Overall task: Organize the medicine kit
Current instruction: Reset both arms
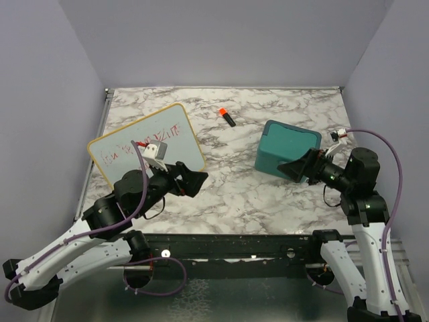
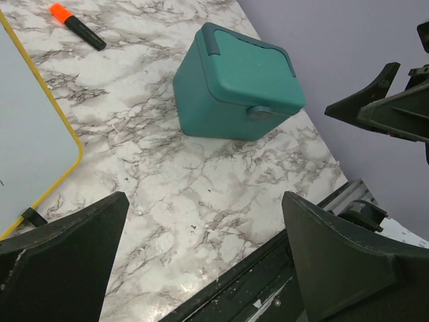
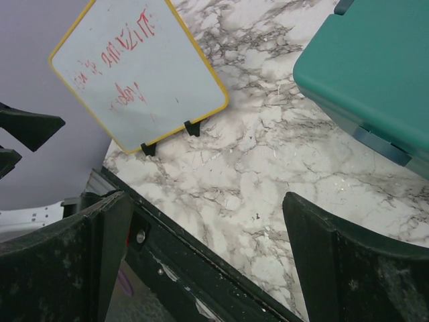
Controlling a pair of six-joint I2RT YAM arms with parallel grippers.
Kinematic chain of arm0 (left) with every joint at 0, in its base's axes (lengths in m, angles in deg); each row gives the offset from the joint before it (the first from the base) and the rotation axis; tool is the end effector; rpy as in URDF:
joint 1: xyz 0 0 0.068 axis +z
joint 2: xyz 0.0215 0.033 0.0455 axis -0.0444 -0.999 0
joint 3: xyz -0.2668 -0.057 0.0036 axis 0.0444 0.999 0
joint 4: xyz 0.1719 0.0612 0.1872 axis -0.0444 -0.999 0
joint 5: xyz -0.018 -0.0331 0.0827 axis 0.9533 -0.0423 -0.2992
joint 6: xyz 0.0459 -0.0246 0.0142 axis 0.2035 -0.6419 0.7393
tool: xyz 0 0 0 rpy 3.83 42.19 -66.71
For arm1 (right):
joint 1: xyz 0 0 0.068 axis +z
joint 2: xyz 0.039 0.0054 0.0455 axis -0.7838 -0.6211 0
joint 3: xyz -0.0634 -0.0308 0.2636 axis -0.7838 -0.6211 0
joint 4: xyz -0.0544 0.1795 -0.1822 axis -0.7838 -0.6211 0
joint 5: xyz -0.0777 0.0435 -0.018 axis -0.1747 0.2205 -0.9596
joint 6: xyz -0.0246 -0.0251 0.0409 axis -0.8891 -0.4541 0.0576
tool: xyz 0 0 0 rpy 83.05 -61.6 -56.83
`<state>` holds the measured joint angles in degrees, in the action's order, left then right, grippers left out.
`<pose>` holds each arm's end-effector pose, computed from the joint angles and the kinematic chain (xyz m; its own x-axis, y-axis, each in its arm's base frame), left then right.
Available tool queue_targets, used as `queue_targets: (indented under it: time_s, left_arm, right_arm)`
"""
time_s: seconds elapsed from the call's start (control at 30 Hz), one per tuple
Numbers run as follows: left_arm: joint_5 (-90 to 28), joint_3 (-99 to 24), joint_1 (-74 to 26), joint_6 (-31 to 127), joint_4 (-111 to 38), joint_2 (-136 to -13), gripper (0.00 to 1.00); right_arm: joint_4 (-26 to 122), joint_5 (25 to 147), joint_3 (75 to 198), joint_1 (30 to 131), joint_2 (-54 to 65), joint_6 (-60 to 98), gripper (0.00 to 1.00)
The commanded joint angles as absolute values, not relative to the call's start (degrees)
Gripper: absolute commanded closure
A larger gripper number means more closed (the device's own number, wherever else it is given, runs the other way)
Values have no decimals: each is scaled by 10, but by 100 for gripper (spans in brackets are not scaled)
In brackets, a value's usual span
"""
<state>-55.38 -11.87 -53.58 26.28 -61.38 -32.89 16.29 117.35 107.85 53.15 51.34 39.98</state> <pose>0.0817 -0.1039 0.3555 -0.4317 -0.2985 -0.8512 0.4879 0.7164 -0.4987 0.1267 0.0260 0.3384 -0.5995 0.3452 -0.7221 -0.3746 0.6763 0.6343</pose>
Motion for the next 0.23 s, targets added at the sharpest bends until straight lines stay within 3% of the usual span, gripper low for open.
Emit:
queue_targets:
  time_s: [0.0,0.2]
  left_arm:
    - [-556,-130,-537,268,-617,-330,1]
    - [-554,-134,-537,271,-614,-330,1]
  right_arm:
    - [168,1185,1076,534,507,392,0]
    - [174,1152,1073,534,529,402,0]
